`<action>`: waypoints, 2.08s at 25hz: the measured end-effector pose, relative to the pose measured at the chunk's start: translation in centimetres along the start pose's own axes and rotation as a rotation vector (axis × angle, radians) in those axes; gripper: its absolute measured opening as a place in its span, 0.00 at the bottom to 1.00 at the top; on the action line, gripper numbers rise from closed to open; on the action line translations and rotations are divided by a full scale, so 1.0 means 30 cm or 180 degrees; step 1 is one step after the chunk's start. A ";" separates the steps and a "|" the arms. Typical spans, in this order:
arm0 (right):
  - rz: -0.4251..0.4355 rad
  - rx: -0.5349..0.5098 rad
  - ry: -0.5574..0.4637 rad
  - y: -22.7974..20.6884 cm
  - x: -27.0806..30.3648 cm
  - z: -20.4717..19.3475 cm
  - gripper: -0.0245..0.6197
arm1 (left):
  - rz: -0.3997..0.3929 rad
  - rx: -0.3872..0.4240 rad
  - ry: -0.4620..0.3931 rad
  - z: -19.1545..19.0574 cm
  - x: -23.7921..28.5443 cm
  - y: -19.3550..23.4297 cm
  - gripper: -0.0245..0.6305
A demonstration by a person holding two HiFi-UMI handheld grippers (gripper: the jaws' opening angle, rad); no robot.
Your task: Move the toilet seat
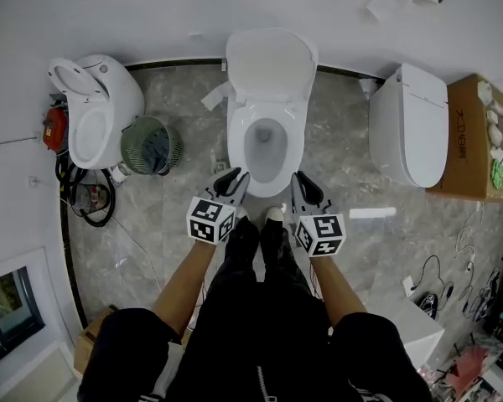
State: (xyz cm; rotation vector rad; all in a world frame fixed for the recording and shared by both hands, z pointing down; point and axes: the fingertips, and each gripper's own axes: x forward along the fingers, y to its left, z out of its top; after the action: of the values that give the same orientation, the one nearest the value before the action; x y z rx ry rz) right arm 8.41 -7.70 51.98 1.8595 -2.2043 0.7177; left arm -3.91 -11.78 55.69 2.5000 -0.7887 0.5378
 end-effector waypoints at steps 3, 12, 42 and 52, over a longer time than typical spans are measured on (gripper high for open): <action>-0.0003 0.0040 0.0114 -0.018 0.030 -0.048 0.12 | 0.0016 -0.0164 0.0105 -0.054 0.037 0.024 0.22; 0.0012 0.0202 0.0489 -0.058 0.120 -0.240 0.20 | 0.0039 -0.0528 0.0409 -0.256 0.106 0.091 0.24; -0.0269 0.1319 0.1821 -0.299 0.419 -1.219 0.42 | 0.0631 -0.2538 0.0817 -1.141 0.405 0.440 0.37; -0.0538 0.2423 0.1811 -0.416 0.536 -1.494 0.44 | 0.0459 -0.2765 0.0907 -1.333 0.575 0.518 0.43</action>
State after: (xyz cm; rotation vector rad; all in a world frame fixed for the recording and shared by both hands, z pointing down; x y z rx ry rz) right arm 9.25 -2.51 100.93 1.7392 -1.4839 1.9492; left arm -9.25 -9.28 101.54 1.5450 -0.8534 0.4514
